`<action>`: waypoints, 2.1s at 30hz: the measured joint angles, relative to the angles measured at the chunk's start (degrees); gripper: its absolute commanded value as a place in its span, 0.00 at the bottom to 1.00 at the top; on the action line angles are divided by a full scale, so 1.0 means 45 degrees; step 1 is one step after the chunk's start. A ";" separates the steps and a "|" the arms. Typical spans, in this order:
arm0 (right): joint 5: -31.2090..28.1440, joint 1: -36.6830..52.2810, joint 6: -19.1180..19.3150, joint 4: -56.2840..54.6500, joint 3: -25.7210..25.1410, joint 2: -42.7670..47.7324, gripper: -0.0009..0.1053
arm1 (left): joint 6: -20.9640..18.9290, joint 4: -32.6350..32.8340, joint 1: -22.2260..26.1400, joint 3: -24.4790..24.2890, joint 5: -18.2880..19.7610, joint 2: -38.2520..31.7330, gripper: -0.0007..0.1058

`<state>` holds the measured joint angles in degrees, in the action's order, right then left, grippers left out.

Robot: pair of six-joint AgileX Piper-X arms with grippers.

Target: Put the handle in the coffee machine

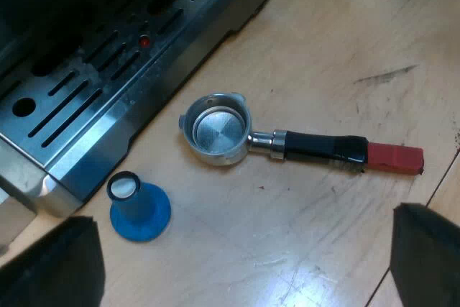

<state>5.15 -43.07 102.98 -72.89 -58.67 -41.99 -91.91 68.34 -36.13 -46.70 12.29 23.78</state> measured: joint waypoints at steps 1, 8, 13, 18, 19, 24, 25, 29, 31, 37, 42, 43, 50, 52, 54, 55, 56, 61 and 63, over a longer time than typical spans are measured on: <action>-0.0218 -0.0368 -0.0210 -0.0032 0.0000 -0.0177 0.64 | 0.0126 -0.0134 -0.0049 0.0000 0.0237 0.0061 0.78; -0.1295 -0.2105 -0.1770 -0.0031 0.0000 -0.1128 0.64 | 0.0154 -0.0259 -0.0114 0.0000 0.1224 0.0154 0.78; -0.1692 -0.2688 -0.2071 0.0009 0.0000 -0.1820 0.44 | 0.0187 -0.0259 -0.0114 0.0000 0.2175 0.0154 0.78; -0.1685 -0.3062 -0.2178 0.0774 0.0211 -0.3042 0.25 | 0.0194 -0.0259 -0.0114 0.0000 0.2691 0.0154 0.78; -0.1685 -0.3062 -0.2309 0.0939 0.0330 -0.3183 0.21 | 0.0194 -0.0259 -0.0114 0.0000 0.2751 0.0154 0.78; -0.1702 -0.3062 -0.3058 0.2026 0.1218 -0.3932 0.01 | 0.0194 -0.0259 -0.0114 0.0000 0.2818 0.0154 0.78; -0.1702 -0.3062 -0.3123 0.2373 0.1423 -0.4037 0.01 | 0.0210 -0.0339 -0.0114 0.0000 0.2847 0.0154 0.78; -0.1728 -0.3062 -0.3189 0.3397 0.2074 -0.4291 0.01 | 0.0432 -0.0547 -0.0114 0.0000 0.2847 0.0154 0.78; -0.1728 -0.3062 -0.3360 0.4224 0.2380 -0.4436 0.01 | 0.0494 -0.0764 -0.0114 0.0064 0.2847 0.0154 0.78; -0.1728 -0.3062 -0.4453 0.4948 0.2733 -0.4767 0.01 | 0.0497 -0.0902 -0.0114 0.0701 0.2847 0.0154 0.78; -0.1754 -0.3062 -0.4609 0.5231 0.2730 -0.5892 0.01 | 0.0560 -0.1476 -0.0114 0.1279 0.2847 0.0164 0.78; -0.1754 -0.3062 -0.4609 0.5326 0.2730 -0.6200 0.01 | 0.0655 -0.1712 -0.0114 0.1490 0.2847 0.0249 0.78; -0.1725 -0.3062 -0.4609 0.5864 0.2730 -0.7500 0.01 | 0.0727 -0.1874 -0.0114 0.1843 0.2847 0.1112 0.78; -0.1671 -0.3062 -0.4609 0.5954 0.2730 -0.7857 0.01 | 0.0722 -0.1874 -0.0114 0.1843 0.2847 0.1184 0.78; -0.1146 -0.3062 -0.4609 0.6107 0.2730 -0.8185 0.01 | 0.0668 -0.1874 -0.0114 0.1843 0.2847 0.1179 0.78; -0.0891 -0.3062 -0.4619 0.6249 0.2730 -0.8335 0.01 | 0.0591 -0.1874 -0.0114 0.1843 0.2847 0.1179 0.78; -0.0695 -0.3062 -0.4643 0.6311 0.2730 -0.8394 0.01 | 0.0542 -0.1874 -0.0114 0.1843 0.2847 0.1179 0.78; -0.0013 -0.3062 -0.5018 0.6991 0.2730 -0.8656 0.01 | 0.0513 -0.1456 -0.0114 0.1856 0.2428 0.1179 0.78; 0.0235 -0.3062 -0.5172 0.7206 0.2730 -0.8656 0.01 | 0.0513 -0.1247 -0.0114 0.1856 0.2230 0.1179 0.78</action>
<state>6.21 -56.85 79.71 -40.46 -46.38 -80.95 -89.60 62.73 -36.64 -38.35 22.32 29.09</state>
